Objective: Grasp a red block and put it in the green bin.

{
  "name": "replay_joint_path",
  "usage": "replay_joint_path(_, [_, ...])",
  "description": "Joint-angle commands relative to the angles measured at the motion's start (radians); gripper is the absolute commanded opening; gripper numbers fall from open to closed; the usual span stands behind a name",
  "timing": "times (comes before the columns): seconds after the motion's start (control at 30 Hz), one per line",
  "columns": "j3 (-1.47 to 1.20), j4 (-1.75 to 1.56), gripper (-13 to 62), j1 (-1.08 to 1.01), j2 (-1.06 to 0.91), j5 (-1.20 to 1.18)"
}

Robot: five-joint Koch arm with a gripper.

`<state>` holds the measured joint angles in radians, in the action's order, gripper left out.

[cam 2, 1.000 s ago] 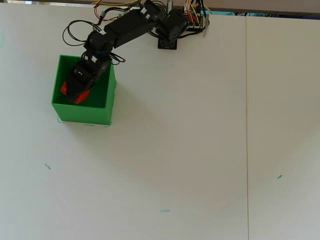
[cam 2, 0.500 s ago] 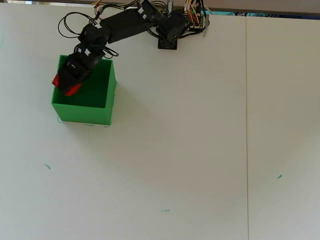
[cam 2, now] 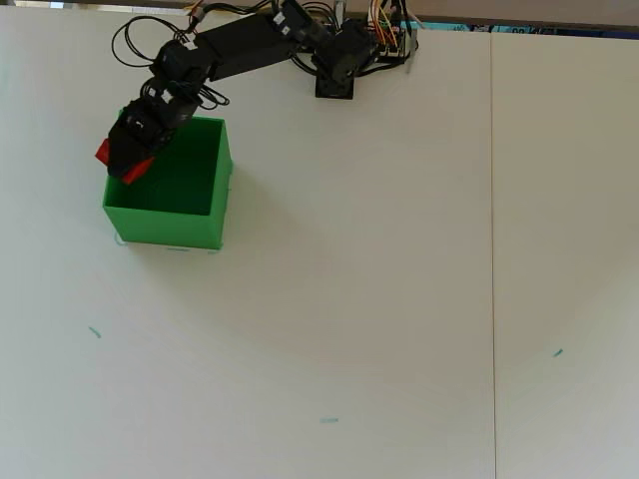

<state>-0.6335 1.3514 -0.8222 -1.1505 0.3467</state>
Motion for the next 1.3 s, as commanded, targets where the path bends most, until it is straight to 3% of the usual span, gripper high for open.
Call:
replay_joint_path(0.0, [0.092, -0.006, 26.9, -0.011, -0.023, 0.035])
replay_joint_path(0.27, [0.094, -0.008, 33.0, -0.038, -0.026, 0.095])
replay_joint_path(0.73, [0.084, -0.015, 33.3, -0.008, -0.044, 0.130])
replay_joint_path(1.27, [-0.351, -0.153, 32.8, 0.299, -0.595, -0.018])
